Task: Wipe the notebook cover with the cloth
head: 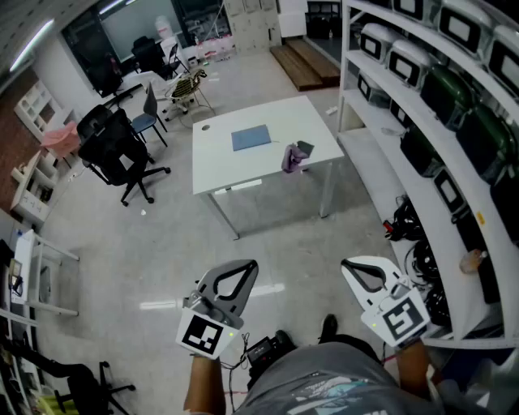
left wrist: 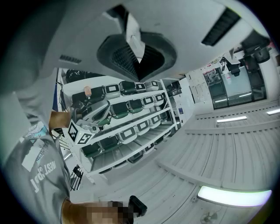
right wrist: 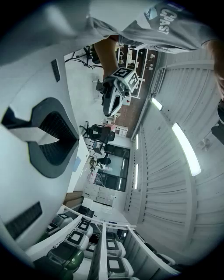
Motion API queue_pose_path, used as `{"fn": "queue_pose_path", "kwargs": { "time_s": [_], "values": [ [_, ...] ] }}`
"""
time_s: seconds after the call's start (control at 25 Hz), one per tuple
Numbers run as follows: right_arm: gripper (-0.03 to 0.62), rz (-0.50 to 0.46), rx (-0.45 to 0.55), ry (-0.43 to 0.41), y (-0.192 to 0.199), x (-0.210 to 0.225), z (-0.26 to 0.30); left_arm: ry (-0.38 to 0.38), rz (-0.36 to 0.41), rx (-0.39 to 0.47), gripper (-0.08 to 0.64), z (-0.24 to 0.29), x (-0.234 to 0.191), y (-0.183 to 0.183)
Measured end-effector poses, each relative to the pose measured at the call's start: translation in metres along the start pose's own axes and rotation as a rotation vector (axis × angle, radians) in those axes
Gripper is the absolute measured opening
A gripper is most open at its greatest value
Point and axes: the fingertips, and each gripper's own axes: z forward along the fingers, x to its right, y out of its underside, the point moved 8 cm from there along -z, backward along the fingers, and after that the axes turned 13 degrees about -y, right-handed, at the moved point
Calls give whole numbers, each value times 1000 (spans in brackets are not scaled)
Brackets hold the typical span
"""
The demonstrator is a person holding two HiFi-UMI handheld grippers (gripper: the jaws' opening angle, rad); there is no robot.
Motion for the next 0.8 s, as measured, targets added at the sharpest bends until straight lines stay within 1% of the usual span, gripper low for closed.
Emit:
{"fn": "queue_pose_path", "kwargs": {
  "time_s": [0.12, 0.52, 0.8],
  "values": [
    [29, 2, 1, 1, -3, -4, 1, 2, -14, -8, 2, -4, -2, 1],
    [29, 19, -9, 18, -3, -9, 8, 14, -15, -5, 2, -8, -8, 8],
    [31, 45, 17, 38, -5, -12, 13, 25, -26, -7, 2, -12, -12, 14]
  ]
}}
